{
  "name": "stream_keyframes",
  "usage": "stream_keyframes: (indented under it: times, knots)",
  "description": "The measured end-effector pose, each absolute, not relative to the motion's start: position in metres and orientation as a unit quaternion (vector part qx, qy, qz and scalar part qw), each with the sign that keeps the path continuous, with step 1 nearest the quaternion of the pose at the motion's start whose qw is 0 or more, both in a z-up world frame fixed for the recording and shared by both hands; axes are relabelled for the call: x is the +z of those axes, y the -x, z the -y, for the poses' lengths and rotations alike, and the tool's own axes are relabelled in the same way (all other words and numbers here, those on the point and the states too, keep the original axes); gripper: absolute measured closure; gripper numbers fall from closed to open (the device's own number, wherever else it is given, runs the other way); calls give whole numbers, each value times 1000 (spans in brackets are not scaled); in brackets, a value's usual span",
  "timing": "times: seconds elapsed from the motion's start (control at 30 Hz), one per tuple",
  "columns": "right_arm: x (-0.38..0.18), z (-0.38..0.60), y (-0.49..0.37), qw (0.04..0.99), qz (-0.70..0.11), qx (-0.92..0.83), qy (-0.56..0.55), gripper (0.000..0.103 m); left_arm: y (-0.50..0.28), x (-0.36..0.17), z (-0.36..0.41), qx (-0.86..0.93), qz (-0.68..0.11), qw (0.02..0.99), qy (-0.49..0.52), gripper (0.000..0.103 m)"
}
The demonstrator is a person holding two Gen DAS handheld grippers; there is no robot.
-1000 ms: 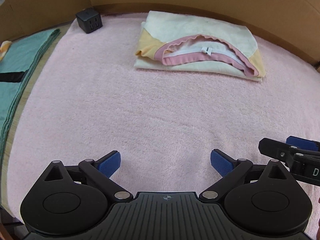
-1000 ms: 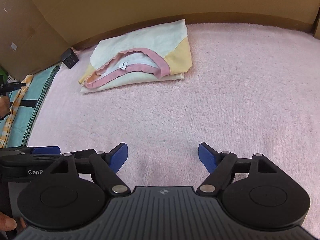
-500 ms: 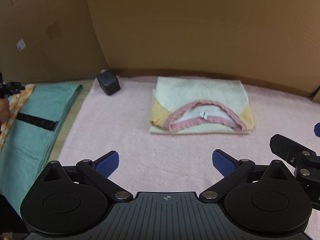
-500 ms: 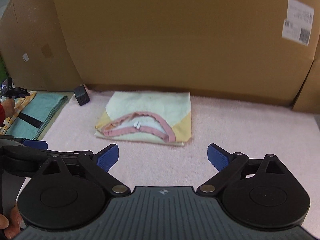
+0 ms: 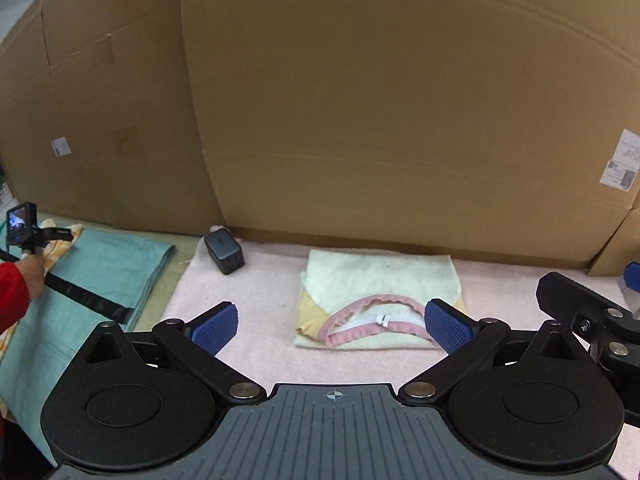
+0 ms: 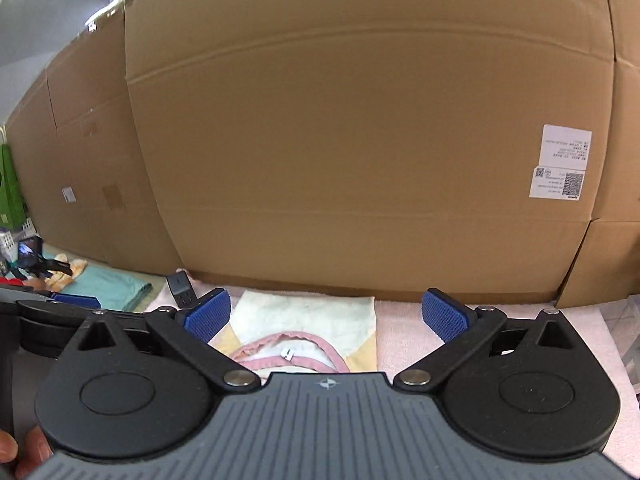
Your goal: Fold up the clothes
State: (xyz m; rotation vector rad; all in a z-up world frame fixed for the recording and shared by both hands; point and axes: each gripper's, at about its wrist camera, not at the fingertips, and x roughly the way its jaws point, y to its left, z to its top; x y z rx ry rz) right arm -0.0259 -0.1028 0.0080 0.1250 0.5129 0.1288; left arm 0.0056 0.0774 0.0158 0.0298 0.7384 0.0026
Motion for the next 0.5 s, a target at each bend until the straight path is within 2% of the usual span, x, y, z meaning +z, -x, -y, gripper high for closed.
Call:
stream_keyframes:
  times: [0.5]
  knots:
    - [20,106,39,967,-237,70,-69,1,2,26,-79,-2,-334,943,11,0]
